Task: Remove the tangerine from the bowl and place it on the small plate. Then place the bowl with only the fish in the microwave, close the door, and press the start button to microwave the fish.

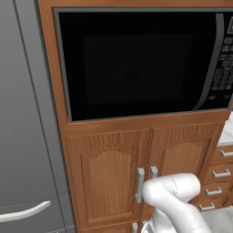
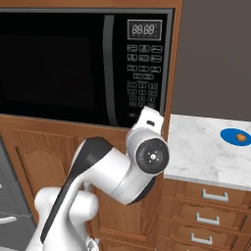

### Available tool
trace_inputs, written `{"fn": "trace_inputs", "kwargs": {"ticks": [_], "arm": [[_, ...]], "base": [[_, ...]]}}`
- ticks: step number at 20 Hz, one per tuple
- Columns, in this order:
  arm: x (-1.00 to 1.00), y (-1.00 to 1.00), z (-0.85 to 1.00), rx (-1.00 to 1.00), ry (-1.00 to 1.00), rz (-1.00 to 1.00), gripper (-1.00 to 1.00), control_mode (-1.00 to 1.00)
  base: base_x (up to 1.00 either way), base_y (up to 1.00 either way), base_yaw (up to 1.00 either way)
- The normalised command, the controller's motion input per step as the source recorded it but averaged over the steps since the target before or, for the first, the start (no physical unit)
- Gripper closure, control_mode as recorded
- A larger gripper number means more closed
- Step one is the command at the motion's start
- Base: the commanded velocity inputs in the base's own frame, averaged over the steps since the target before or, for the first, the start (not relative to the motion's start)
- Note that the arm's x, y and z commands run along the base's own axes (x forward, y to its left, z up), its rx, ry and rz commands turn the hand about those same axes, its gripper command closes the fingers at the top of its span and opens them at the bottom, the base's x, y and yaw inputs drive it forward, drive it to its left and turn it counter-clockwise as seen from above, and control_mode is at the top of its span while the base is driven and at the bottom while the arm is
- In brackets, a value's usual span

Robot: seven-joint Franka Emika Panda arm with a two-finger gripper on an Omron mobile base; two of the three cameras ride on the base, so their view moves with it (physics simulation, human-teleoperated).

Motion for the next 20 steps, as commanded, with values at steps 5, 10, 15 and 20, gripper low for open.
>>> {"fn": "trace_inputs", "kwargs": {"ticks": [5, 10, 15, 20], "arm": [[0.48, -0.15, -0.14, 0.02, 0.00, 0.03, -1.00, -1.00], [0.48, -0.05, -0.19, 0.00, 0.00, 0.01, -1.00, -1.00], [0.44, -0.20, -0.24, 0.00, 0.00, 0.01, -1.00, -1.00], [0.39, -0.30, -0.12, 0.00, 0.00, 0.01, -1.00, -1.00]], "base": [[0.00, 0.00, 0.00], [0.00, 0.00, 0.00], [0.00, 0.00, 0.00], [0.00, 0.00, 0.00]]}}
